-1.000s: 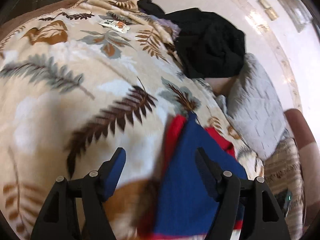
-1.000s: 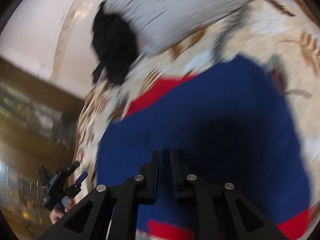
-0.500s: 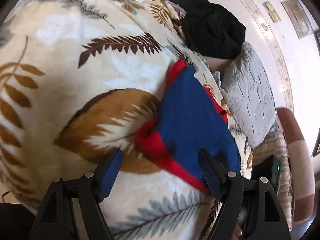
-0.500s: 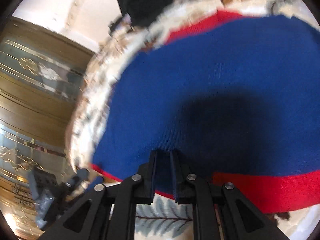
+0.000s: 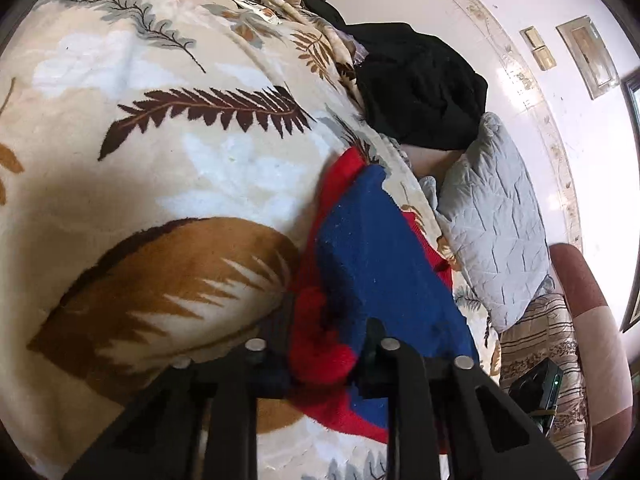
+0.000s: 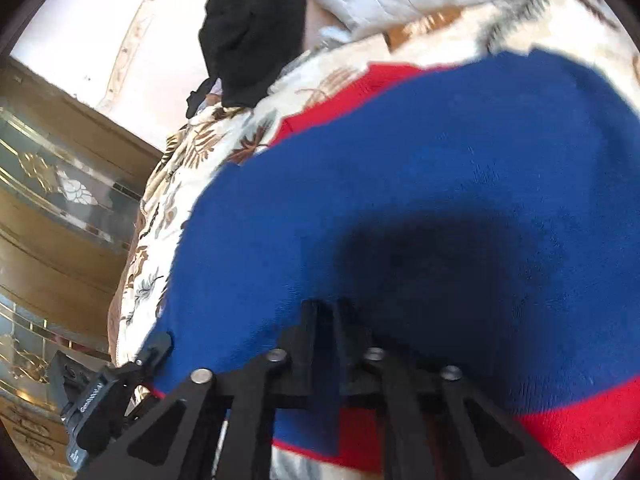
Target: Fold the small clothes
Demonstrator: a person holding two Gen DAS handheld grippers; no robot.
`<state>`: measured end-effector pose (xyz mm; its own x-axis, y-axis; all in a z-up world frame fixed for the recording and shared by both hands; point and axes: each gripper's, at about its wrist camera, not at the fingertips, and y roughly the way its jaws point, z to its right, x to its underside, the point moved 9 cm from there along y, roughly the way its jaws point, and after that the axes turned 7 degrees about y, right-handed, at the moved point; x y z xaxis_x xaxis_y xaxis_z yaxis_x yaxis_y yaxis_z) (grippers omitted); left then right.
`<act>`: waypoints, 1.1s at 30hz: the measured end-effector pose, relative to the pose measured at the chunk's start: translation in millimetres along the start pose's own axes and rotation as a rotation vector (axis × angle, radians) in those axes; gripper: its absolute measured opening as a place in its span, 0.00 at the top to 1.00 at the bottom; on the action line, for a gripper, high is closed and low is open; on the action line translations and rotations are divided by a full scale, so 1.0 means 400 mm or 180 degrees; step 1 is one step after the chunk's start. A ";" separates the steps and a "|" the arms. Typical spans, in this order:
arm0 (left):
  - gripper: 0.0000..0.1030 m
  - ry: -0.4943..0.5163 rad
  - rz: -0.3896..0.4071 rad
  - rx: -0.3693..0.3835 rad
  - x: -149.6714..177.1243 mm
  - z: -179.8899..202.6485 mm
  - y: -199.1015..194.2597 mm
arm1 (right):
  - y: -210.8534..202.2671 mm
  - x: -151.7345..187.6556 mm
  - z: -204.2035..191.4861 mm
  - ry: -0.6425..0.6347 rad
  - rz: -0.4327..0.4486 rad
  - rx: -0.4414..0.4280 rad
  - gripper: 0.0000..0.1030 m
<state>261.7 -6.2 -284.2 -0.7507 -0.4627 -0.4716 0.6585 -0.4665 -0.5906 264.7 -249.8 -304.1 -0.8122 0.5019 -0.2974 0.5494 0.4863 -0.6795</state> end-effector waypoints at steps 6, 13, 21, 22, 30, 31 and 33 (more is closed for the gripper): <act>0.86 0.0534 0.0176 0.0125 -0.030 0.102 -0.042 | 0.000 0.001 0.014 0.0058 -0.0110 -0.0186 0.98; 0.86 0.1112 0.0252 0.0241 -0.026 0.244 -0.076 | 0.003 0.001 0.010 0.0037 -0.0158 -0.0272 0.98; 0.86 0.1552 0.0214 0.0286 -0.005 0.361 -0.081 | 0.013 -0.005 0.015 0.0125 -0.0330 -0.0436 0.99; 0.86 0.1607 0.0212 0.0290 -0.001 0.374 -0.082 | 0.013 -0.007 0.015 0.0162 -0.0398 -0.0462 0.99; 0.86 0.2071 0.0140 0.0296 0.052 0.485 -0.069 | -0.025 -0.072 0.011 0.0488 -0.0904 -0.0957 0.90; 0.86 0.2111 0.0125 0.0295 0.059 0.492 -0.063 | -0.036 -0.091 0.006 0.0432 -0.0863 -0.0968 0.90; 0.86 0.2171 0.0080 0.0304 0.075 0.502 -0.050 | -0.063 -0.142 -0.009 0.0392 -0.0808 -0.1086 0.87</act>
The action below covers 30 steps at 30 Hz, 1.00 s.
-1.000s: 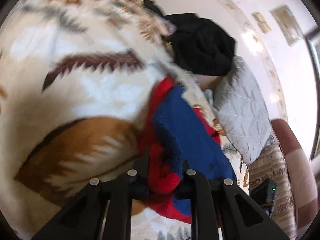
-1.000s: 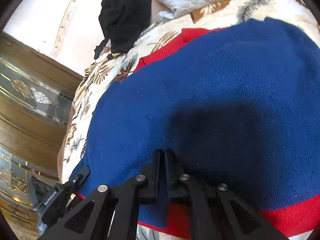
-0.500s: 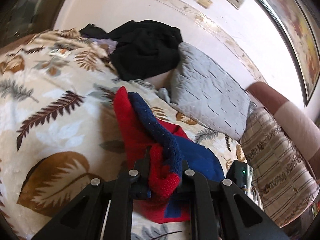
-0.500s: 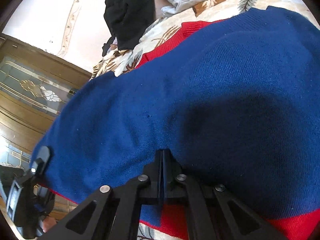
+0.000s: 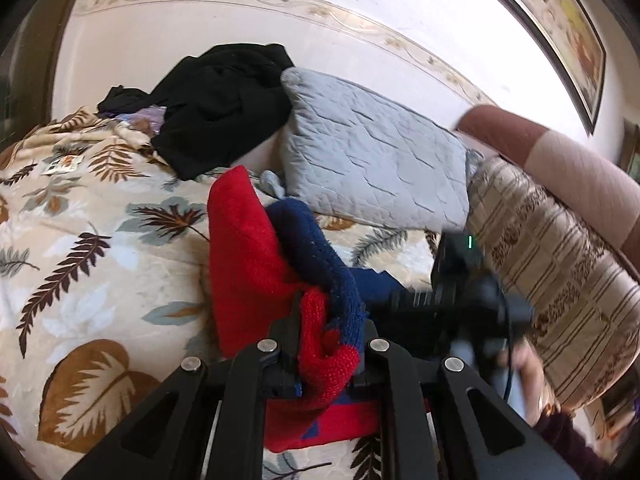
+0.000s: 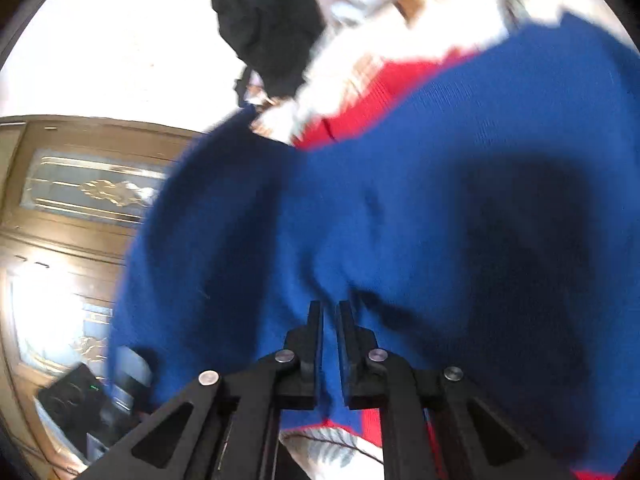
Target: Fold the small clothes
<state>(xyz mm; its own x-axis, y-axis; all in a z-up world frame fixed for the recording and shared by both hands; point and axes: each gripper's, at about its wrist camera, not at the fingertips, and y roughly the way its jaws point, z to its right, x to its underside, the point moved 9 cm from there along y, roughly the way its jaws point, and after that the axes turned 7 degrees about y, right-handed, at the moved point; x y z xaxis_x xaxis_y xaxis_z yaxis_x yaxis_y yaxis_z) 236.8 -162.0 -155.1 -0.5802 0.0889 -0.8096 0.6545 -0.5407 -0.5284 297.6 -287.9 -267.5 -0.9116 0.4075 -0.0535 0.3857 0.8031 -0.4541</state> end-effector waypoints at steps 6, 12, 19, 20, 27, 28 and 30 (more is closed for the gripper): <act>0.86 0.0149 -0.0117 0.0063 0.028 0.032 0.036 | -0.072 -0.127 -0.064 0.0100 0.0347 -0.0376 0.07; 0.86 0.0219 -0.0125 0.0108 0.028 0.046 0.049 | 0.018 -0.175 -0.024 0.0417 -0.0134 -0.0117 0.08; 0.86 0.0232 -0.0117 0.0102 0.024 0.039 0.048 | -0.010 -0.139 -0.016 0.0622 -0.0346 -0.0190 0.09; 0.86 0.0246 -0.0115 0.0097 0.025 0.042 0.047 | -0.019 -0.126 -0.030 0.0622 -0.0388 -0.0318 0.09; 0.86 0.0329 -0.0175 0.0143 0.045 0.062 0.046 | 0.096 -0.132 -0.087 0.0428 -0.0586 -0.0137 0.08; 0.86 0.0339 -0.0182 0.0147 0.048 0.062 0.045 | 0.128 -0.145 -0.091 0.0371 -0.0594 -0.0029 0.08; 0.86 0.0351 -0.0197 0.0155 0.055 0.058 0.043 | 0.156 -0.177 -0.107 0.0201 -0.0513 0.0211 0.08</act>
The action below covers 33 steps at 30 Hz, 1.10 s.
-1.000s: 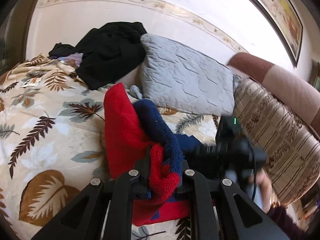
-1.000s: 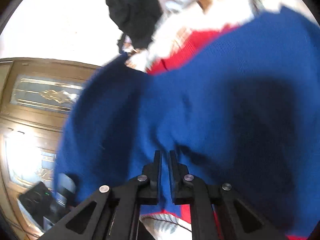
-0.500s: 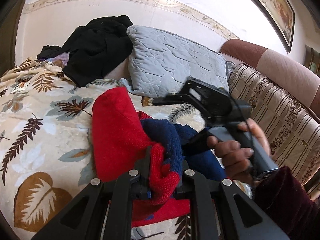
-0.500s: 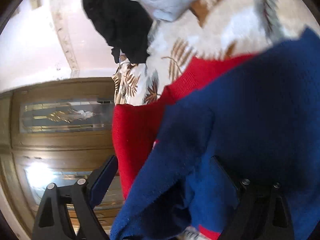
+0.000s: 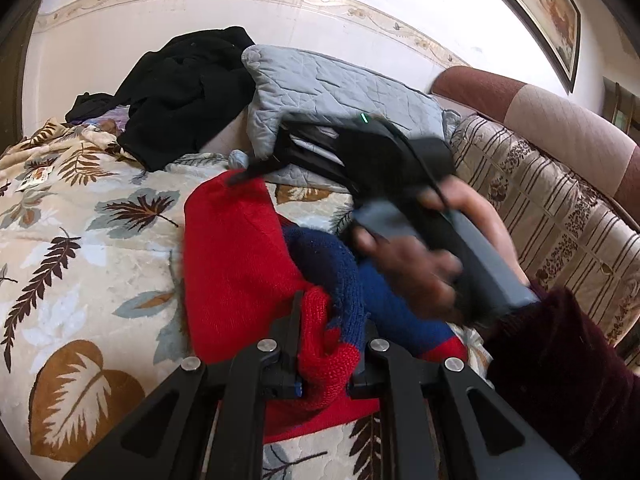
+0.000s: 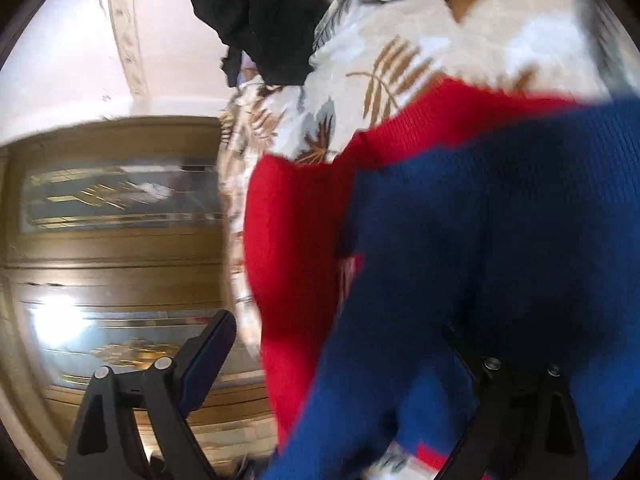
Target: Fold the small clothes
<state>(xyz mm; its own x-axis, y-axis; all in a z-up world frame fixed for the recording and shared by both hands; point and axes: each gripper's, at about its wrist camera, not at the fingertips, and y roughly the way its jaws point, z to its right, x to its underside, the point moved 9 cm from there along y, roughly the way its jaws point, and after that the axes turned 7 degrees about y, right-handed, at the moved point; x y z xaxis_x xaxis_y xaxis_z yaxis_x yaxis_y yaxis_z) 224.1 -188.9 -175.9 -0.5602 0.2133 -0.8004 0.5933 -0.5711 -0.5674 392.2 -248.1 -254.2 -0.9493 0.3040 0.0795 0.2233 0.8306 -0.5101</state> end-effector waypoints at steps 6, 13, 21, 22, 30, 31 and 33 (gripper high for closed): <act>0.86 0.0068 -0.0038 0.0021 0.011 -0.005 0.002 | 0.010 -0.066 -0.099 -0.0597 0.0493 0.0183 0.31; 0.86 0.0020 -0.0065 0.0169 0.002 0.021 0.020 | -0.018 -0.054 -0.066 -0.1029 0.0684 0.0737 0.82; 0.86 0.0239 -0.0191 0.0421 -0.035 0.186 0.097 | -0.217 -0.062 -0.017 -0.1132 0.0937 0.0697 0.83; 0.86 0.0283 -0.0219 0.0444 -0.037 0.208 0.115 | -0.241 -0.068 0.007 -0.1103 0.0961 0.0693 0.83; 0.86 0.0369 -0.0521 0.0532 -0.012 0.324 0.280 | -0.359 -0.128 0.199 -0.0735 0.1070 0.0649 0.83; 0.86 0.0378 -0.0548 0.0518 -0.009 0.328 0.292 | -0.362 -0.136 0.214 -0.0717 0.1070 0.0628 0.83; 0.86 0.0322 -0.0660 0.0519 0.010 0.330 0.327 | -0.363 -0.152 0.240 -0.0692 0.1063 0.0629 0.83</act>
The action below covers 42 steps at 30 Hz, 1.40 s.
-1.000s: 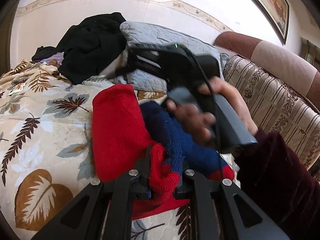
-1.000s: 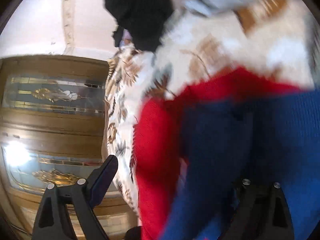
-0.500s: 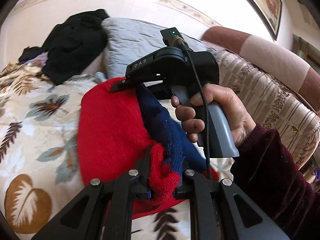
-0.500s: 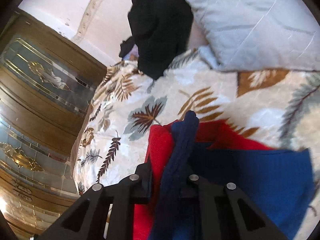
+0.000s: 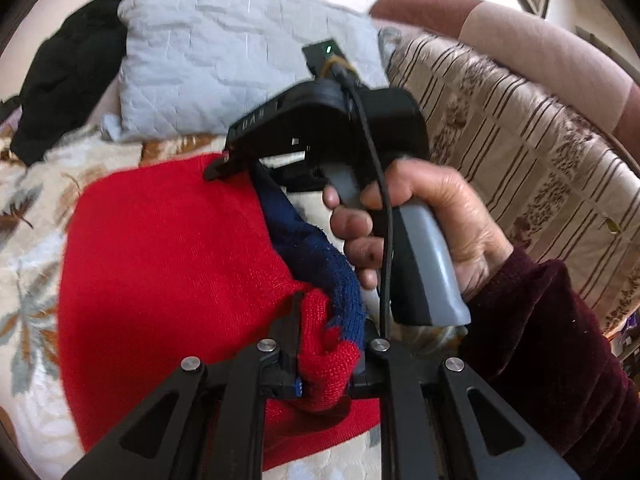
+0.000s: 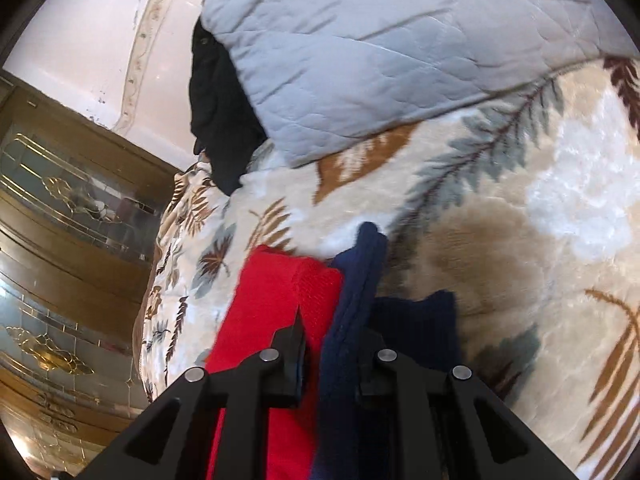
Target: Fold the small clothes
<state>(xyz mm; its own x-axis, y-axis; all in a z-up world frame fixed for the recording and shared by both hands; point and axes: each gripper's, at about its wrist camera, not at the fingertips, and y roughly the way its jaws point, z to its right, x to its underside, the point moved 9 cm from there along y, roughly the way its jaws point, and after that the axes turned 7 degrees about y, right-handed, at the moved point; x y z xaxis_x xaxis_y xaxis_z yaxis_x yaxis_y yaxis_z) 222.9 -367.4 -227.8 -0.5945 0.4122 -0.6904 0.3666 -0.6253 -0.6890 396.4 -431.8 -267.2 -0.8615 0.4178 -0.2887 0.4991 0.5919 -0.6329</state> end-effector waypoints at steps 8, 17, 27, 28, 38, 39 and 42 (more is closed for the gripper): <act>0.46 -0.0008 -0.0207 0.0157 0.022 0.008 -0.024 | 0.017 -0.001 0.071 0.0187 -0.0148 -0.0059 0.78; 0.32 0.0349 0.0140 -0.0355 0.051 -0.106 -0.249 | -0.165 0.034 0.030 -0.0053 0.0209 0.0380 0.77; 0.32 0.0169 -0.0126 -0.1160 0.143 -0.303 -0.243 | -0.164 0.297 -0.092 -0.0287 -0.0013 0.0356 0.78; 0.32 0.0191 -0.0150 -0.1165 0.149 -0.309 -0.243 | -0.154 0.323 -0.072 -0.0221 -0.0083 0.0455 0.78; 0.32 0.0268 -0.0175 -0.1202 0.151 -0.314 -0.232 | -0.175 0.347 -0.068 -0.0219 -0.0027 0.0789 0.78; 0.32 0.0267 -0.0174 -0.1203 0.150 -0.316 -0.230 | -0.181 0.315 -0.092 -0.0248 0.0086 0.0742 0.78; 0.32 0.0299 -0.0177 -0.1215 0.148 -0.316 -0.226 | -0.173 0.240 -0.117 -0.0295 0.0307 0.0869 0.78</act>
<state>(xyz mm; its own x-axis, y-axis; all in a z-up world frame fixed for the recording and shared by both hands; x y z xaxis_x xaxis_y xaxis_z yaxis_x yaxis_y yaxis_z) 245.0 -202.6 -234.3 -0.5594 0.5084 -0.6547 0.5859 -0.3162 -0.7462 283.6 -400.6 -217.4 -0.8224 0.3910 -0.4133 0.5463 0.3400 -0.7655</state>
